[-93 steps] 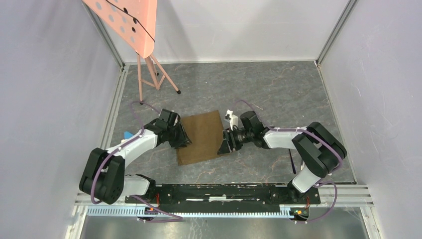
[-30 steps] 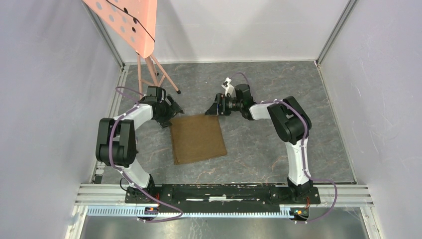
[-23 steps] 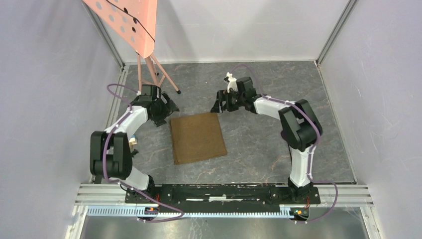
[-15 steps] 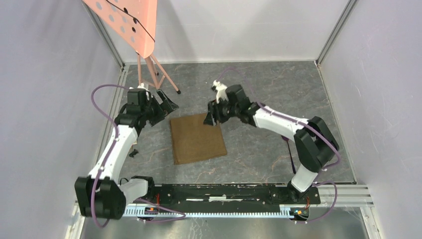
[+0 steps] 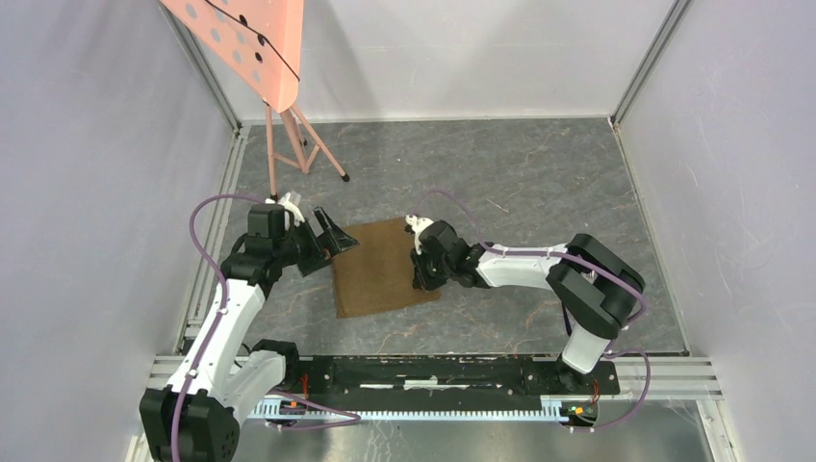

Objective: Fold the napkin into a case and place the utensils inside
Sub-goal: Smooth out the square-folded napkin at the center of the board.

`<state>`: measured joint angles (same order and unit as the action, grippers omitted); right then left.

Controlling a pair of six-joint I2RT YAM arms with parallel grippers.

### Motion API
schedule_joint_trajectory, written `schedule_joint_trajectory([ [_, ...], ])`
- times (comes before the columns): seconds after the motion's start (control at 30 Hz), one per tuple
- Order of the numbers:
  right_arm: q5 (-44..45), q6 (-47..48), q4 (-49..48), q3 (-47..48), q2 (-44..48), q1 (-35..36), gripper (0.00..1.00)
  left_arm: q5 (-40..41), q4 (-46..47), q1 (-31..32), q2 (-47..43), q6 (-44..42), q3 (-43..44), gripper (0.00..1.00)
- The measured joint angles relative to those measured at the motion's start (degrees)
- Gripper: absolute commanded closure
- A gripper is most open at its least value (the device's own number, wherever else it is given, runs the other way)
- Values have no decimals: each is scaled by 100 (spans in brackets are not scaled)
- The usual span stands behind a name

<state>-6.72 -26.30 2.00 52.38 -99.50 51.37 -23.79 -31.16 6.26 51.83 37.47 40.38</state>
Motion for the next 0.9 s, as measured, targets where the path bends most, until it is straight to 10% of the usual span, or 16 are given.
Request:
schedule_joint_trajectory([
  [0.47, 1880, 1357, 942, 516, -9, -1805, 89, -203, 254, 584, 149, 164, -37, 1],
  [0.63, 997, 1609, 1180, 2002, -210, -1801, 79, -131, 673, 1561, 1294, 339, 256, 19],
  [0.9, 114, 1416, 822, 564, 1222, -1803, 81, 83, 1156, 1937, 3416, 380, 1228, 50],
])
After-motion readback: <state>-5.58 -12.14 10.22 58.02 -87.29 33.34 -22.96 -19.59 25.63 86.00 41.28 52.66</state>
